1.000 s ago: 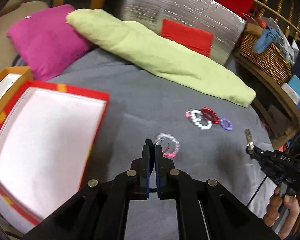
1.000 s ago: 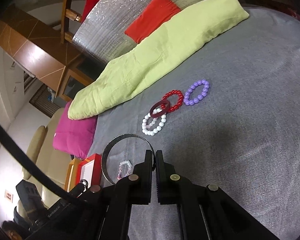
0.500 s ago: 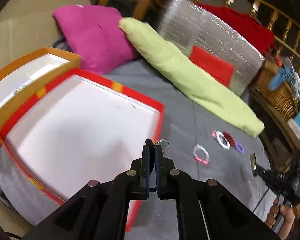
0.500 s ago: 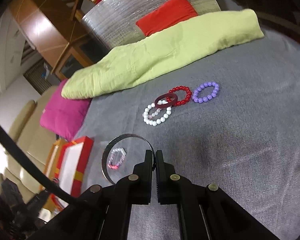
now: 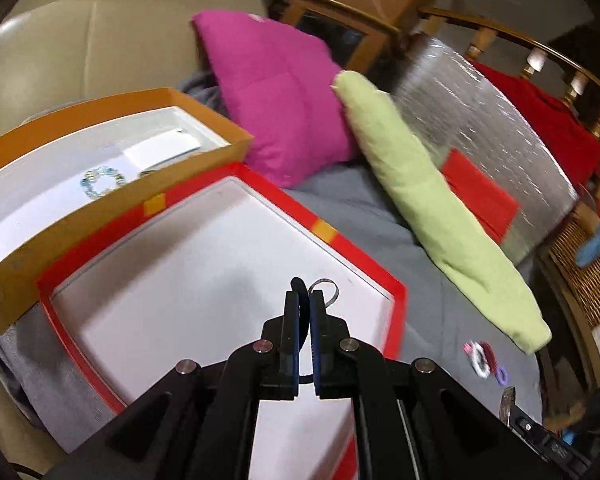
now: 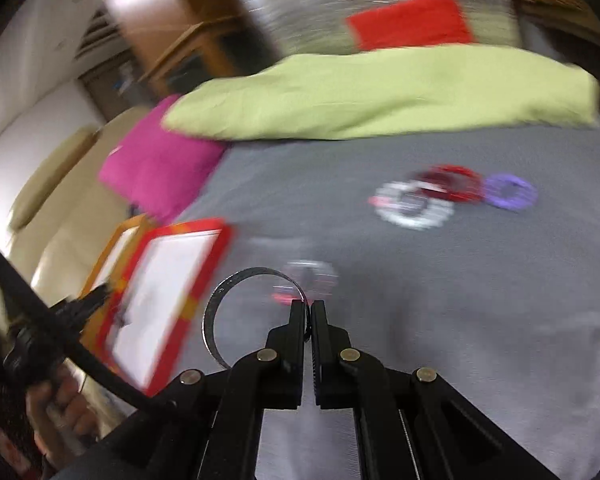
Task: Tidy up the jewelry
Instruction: 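Carry the silver bangle and black hair tie into the red-rimmed tray and open both tools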
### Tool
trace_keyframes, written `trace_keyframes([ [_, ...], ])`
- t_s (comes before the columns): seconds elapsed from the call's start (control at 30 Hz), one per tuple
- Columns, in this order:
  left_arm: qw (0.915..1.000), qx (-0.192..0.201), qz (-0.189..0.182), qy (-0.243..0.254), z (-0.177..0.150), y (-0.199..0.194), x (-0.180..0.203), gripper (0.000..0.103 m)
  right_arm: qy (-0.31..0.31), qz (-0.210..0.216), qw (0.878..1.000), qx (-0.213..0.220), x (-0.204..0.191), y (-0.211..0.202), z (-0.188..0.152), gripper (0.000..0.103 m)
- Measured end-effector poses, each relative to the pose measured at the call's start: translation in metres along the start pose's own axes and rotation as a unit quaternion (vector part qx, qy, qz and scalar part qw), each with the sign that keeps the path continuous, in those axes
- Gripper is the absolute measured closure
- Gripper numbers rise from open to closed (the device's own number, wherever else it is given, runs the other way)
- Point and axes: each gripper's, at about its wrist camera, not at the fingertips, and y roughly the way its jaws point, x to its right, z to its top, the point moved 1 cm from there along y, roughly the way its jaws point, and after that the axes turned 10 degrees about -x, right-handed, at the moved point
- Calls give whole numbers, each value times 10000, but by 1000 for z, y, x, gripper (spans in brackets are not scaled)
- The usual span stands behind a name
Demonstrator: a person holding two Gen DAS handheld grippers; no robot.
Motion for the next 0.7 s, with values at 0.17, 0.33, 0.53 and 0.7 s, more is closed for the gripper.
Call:
trace_keyframes([
  [0.17, 9992, 67, 358, -174, 0, 3, -20, 98, -863, 220, 9950, -444, -82, 61, 13, 100],
  [0.33, 9983, -79, 351, -466, 4, 13, -37, 98, -1320, 43, 9884, -746, -126, 109, 17, 100],
  [0.53, 9980, -23, 469, -427, 6, 16, -35, 98, -1455, -150, 9851, -908, -134, 132, 26, 99],
  [0.7, 9977, 62, 542, -408, 7, 14, -34, 98, -1522, -280, 9829, -995, -135, 144, 32, 99],
])
